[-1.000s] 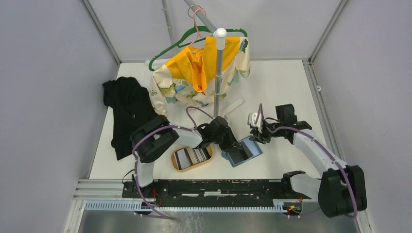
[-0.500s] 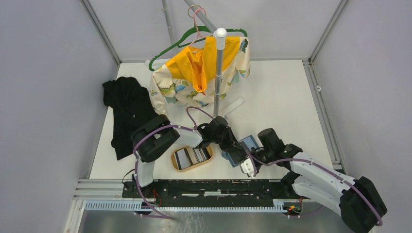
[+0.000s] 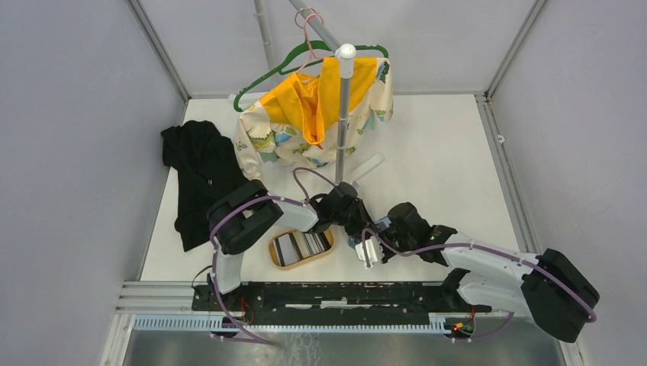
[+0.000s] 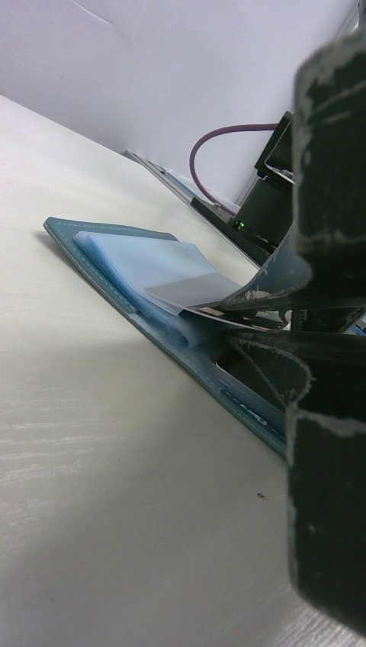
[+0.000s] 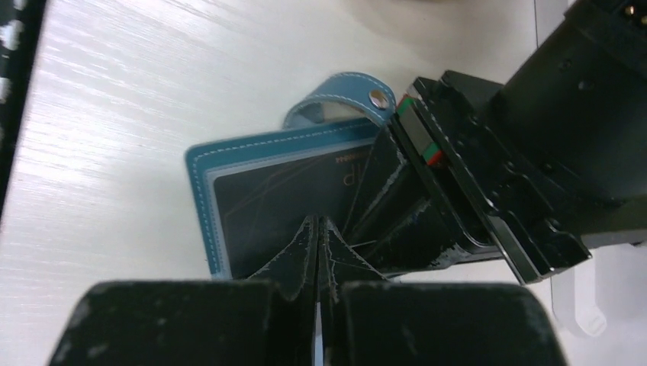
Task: Put the credit cards into the card holder
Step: Insert the credit card into the card holder.
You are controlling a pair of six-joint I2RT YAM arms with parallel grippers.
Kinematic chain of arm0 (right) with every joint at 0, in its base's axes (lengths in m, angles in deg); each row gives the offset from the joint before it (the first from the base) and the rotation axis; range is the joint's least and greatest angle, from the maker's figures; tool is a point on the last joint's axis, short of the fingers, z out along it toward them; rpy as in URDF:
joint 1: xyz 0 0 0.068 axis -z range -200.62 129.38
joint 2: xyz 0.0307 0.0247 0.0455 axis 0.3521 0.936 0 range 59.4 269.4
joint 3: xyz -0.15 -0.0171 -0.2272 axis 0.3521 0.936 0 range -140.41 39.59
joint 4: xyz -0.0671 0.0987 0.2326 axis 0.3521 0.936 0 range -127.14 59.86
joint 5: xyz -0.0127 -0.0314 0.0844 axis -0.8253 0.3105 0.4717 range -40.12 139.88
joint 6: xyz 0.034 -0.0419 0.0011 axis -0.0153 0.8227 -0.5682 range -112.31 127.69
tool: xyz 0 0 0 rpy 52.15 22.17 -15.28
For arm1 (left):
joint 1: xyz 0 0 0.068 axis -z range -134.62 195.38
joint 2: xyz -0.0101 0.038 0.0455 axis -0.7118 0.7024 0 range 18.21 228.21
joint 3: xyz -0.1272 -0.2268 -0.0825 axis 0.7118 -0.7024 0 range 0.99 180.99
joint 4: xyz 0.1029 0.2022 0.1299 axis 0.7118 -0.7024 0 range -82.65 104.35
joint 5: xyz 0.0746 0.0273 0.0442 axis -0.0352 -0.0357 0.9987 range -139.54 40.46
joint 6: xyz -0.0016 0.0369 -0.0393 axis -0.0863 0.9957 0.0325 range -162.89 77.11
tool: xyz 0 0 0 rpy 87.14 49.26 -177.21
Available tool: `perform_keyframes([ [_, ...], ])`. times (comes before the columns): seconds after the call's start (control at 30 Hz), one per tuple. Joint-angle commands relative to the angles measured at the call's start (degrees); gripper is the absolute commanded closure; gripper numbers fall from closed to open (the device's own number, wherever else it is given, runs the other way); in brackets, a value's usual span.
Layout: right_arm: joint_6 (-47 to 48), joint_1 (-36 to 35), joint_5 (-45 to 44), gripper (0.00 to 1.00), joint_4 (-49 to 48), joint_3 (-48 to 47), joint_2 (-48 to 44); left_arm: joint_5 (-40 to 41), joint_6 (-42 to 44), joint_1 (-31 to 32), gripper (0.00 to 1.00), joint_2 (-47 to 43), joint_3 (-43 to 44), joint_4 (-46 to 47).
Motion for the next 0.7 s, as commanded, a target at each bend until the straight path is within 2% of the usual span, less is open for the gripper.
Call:
perform_keyframes([
  [0.0,-2.1,-0.3,-5.5,1.0,-1.8,-3.0,0.9,2.6,3.2,0.3,0.79,3.3,-1.3,-7.0],
  [0.37,0.8,-0.1,-10.1,1.0,2.1,-4.1,1.0,2.7,3.1,0.3,0.78,3.0,-1.8,-7.0],
  [0.67,2.9,1.6,-10.0,0.99,7.5,-6.4,2.1,2.6,3.8,0.1,0.77,2.6,-2.2,-7.0],
])
